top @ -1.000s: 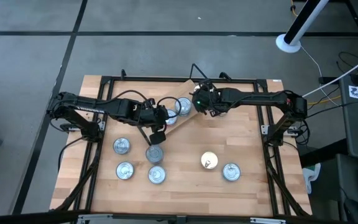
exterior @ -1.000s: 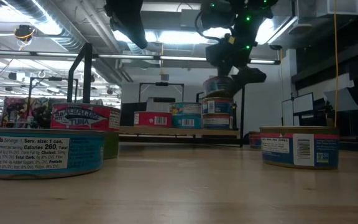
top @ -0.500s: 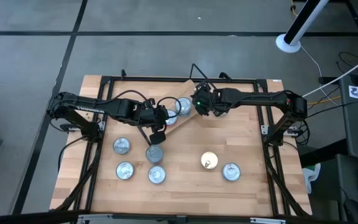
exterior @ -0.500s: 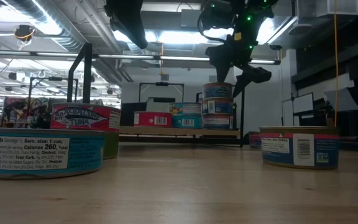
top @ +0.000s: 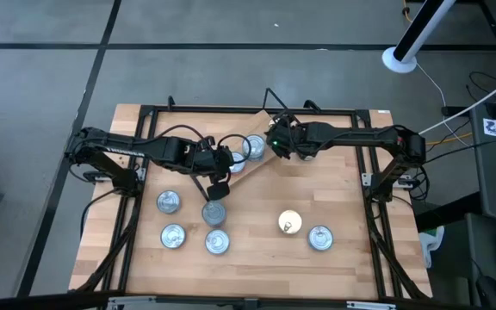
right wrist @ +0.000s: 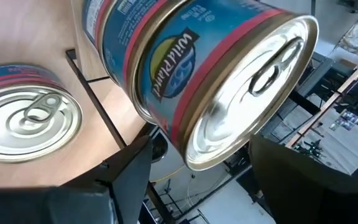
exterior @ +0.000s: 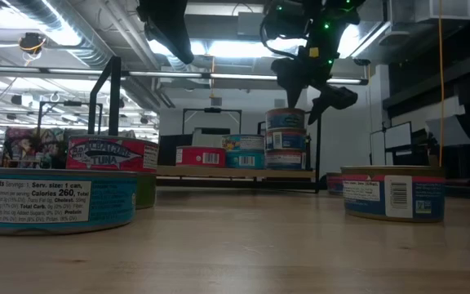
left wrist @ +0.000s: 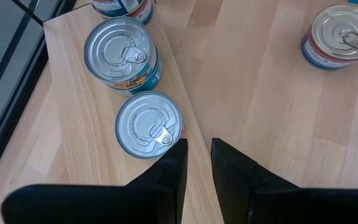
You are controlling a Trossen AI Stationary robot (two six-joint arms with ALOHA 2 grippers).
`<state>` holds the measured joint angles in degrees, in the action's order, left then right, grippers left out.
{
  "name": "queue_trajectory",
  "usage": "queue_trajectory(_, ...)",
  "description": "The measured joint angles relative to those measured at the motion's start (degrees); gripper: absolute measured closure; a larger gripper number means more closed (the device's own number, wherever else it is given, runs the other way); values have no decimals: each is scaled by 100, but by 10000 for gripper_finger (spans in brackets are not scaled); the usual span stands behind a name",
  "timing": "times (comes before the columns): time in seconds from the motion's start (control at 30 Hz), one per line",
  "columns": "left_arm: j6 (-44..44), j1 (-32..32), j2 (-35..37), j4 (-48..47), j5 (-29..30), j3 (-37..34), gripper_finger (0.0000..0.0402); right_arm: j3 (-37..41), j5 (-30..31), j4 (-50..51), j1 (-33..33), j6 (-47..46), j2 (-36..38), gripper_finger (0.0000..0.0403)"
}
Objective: Stack canned seafood by type on shelf
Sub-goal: Stack the red tuna can on top of the red tuna can on the shelf
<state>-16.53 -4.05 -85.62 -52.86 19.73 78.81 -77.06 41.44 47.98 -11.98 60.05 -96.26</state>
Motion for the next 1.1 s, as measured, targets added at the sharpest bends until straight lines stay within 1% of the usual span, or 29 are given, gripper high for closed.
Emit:
queue_trajectory(0.23,-4,2,0,0,0,-2,334,0,67,31,120,-11,110,134)
queue_trajectory(0.33,-7,2,0,2,0,-2,334,-31,218,37,231,-44,155,134)
queue_trajectory(0.6,39,2,0,299,0,-2,334,-434,331,200,625,-488,163,134)
queue_trajectory(0.83,17,-59,0,331,0,-2,334,-577,133,186,1043,-1110,166,134)
queue_trajectory(1.1,408,-493,0,950,-20,-2,334,-577,96,192,1450,-2124,166,134)
